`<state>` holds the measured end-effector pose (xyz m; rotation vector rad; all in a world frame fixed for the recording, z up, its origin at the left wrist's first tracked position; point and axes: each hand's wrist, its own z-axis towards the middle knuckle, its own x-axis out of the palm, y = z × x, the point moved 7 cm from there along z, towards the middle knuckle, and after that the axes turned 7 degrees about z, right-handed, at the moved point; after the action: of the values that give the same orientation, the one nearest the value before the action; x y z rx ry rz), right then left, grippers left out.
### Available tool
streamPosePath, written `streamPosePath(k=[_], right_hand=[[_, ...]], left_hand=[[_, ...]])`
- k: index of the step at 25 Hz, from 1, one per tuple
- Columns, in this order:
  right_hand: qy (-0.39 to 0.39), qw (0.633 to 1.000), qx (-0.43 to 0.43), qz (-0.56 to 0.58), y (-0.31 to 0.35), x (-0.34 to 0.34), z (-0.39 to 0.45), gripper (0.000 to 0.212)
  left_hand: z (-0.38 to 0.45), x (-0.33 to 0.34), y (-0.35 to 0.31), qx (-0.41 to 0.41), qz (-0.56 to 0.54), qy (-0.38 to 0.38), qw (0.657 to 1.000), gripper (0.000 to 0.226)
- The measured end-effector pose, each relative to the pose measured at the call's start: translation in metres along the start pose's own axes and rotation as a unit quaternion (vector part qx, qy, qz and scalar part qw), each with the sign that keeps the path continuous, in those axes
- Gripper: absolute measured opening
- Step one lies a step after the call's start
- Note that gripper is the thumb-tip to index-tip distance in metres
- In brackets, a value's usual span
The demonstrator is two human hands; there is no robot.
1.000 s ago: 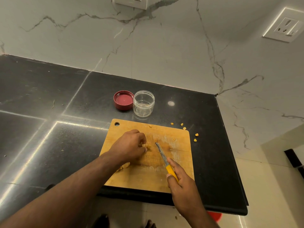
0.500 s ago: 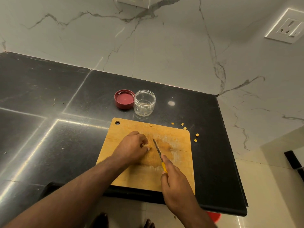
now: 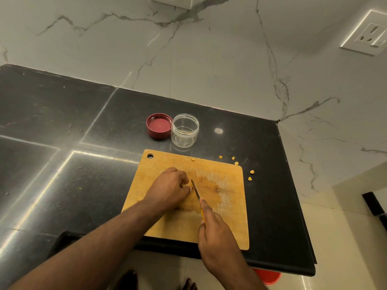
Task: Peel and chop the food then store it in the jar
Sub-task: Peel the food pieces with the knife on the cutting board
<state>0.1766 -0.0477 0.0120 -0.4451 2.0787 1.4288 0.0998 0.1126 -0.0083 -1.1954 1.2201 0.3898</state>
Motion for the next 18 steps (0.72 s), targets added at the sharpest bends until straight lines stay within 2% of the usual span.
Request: streamPosePath(k=[12,18], right_hand=[[0.021,0.998,0.017,-0.05,-0.002,0.008,0.018,0.055],[0.007,1.0,0.02,-0.001,-0.01,0.006,-0.014,0.055]], left_hand=[[0.003,0.003,0.003,0.0,-0.004,-0.001,1.0,0.027],[0.005,0.004,0.006,-0.016,-0.01,0.013,1.0,0.026]])
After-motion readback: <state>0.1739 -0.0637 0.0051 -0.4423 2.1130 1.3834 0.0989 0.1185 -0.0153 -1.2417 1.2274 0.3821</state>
